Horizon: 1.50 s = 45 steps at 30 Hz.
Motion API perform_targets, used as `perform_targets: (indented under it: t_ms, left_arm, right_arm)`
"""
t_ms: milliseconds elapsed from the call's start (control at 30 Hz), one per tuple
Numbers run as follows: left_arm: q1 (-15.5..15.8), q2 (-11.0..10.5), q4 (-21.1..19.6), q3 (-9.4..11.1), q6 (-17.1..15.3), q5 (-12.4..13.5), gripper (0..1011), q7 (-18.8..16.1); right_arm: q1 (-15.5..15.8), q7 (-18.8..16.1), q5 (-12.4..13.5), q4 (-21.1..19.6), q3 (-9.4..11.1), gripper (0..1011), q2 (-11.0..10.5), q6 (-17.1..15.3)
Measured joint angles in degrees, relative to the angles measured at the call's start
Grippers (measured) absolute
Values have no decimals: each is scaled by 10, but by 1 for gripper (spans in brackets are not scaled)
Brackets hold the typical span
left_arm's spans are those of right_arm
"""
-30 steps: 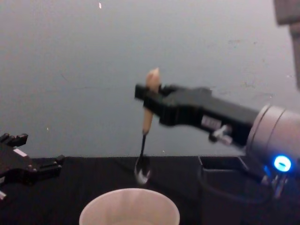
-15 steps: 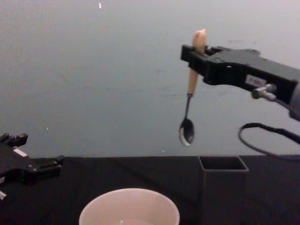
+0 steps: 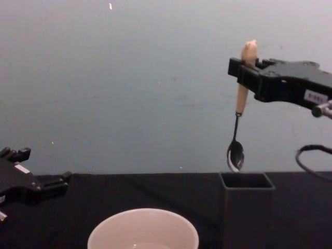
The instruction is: Pick up the stirring spoon with one hand, stir inside the cup, then place it back in its original position.
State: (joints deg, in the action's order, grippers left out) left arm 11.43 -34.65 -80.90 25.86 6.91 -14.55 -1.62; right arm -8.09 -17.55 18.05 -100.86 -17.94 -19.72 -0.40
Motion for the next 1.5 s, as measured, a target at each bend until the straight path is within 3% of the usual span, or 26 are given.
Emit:
perform_targets:
  t_ms: [367, 1067, 1500]
  left_arm:
    - [0, 0, 0, 0, 0, 0, 1001, 0]
    - [0, 0, 0, 0, 0, 0, 1001, 0]
    - [0, 0, 0, 0, 0, 0, 1001, 0]
  right_arm:
    - [3, 5, -17, 26, 0, 213, 8, -4]
    - [9, 13, -41, 88, -10, 214, 23, -41]
    - [6, 18, -56, 100, -13, 213, 28, -46]
